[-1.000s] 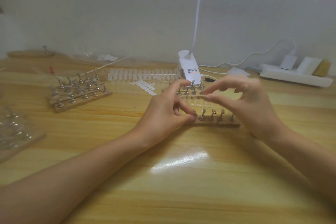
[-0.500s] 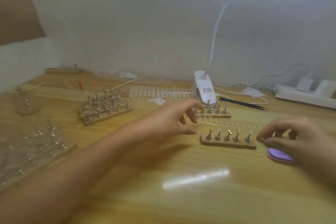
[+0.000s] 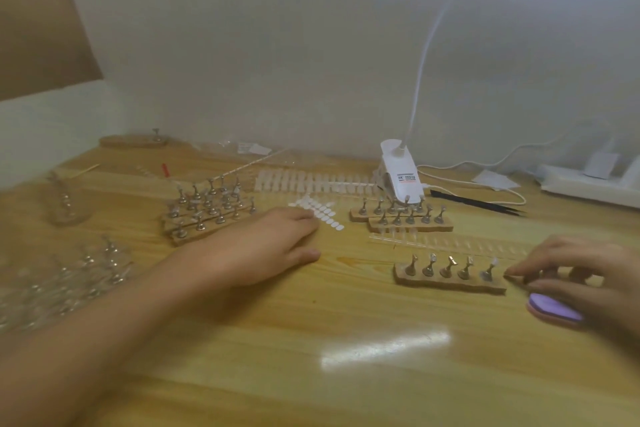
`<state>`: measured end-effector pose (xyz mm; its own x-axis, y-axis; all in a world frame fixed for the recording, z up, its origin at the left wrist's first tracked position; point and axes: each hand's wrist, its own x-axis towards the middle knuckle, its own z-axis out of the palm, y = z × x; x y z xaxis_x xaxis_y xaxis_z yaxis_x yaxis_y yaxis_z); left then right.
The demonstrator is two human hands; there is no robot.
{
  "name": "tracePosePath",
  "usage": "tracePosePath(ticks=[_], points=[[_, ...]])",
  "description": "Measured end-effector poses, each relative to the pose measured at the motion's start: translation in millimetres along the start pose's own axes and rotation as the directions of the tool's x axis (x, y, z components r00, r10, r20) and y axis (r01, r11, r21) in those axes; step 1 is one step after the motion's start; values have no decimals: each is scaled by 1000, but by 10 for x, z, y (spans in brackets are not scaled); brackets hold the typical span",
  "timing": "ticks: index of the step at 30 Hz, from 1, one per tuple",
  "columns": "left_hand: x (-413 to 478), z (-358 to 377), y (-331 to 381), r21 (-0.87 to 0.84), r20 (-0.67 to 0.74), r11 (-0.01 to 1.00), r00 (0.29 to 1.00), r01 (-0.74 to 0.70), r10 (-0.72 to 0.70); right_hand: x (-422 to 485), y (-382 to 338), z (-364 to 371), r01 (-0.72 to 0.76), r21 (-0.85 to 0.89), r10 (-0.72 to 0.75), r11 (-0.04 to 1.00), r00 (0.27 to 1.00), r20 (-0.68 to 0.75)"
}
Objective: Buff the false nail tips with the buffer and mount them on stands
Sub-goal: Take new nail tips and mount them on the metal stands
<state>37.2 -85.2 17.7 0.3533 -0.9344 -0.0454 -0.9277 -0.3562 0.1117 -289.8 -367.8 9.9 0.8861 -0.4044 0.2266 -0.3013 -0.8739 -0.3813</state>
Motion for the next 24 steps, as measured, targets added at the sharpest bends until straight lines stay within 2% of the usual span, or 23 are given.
tracePosePath(ticks=[3,5,8,10,13,16,24], points=[[-115,-29,23,-14,-31,999,999,-34,33,53,-88,-83,16,53,-11,998,995,-96],[-192,-6,56,-31,-59,997,996,-65,63,223,-376,-208,27,47,-22,999,994,-105],[-291,89,117,-30,-96,997,993,-74,71,503,-958,-212,165,-6,-165,986,977,-138],[-334,166,158,17,-122,998,991,-61,63,731,-1301,-5,284,-47,-287,958,954,-89],[-379,219,214,28,-160,999,986,-35,39,1077,-1661,361,340,-221,-352,914,936,-19],[-406,236,253,60,-174,998,984,-35,45,1303,-1754,602,274,-351,-287,896,958,16],[-395,279,296,91,-204,995,977,-38,56,1391,-1708,759,169,-298,-185,939,982,-27]])
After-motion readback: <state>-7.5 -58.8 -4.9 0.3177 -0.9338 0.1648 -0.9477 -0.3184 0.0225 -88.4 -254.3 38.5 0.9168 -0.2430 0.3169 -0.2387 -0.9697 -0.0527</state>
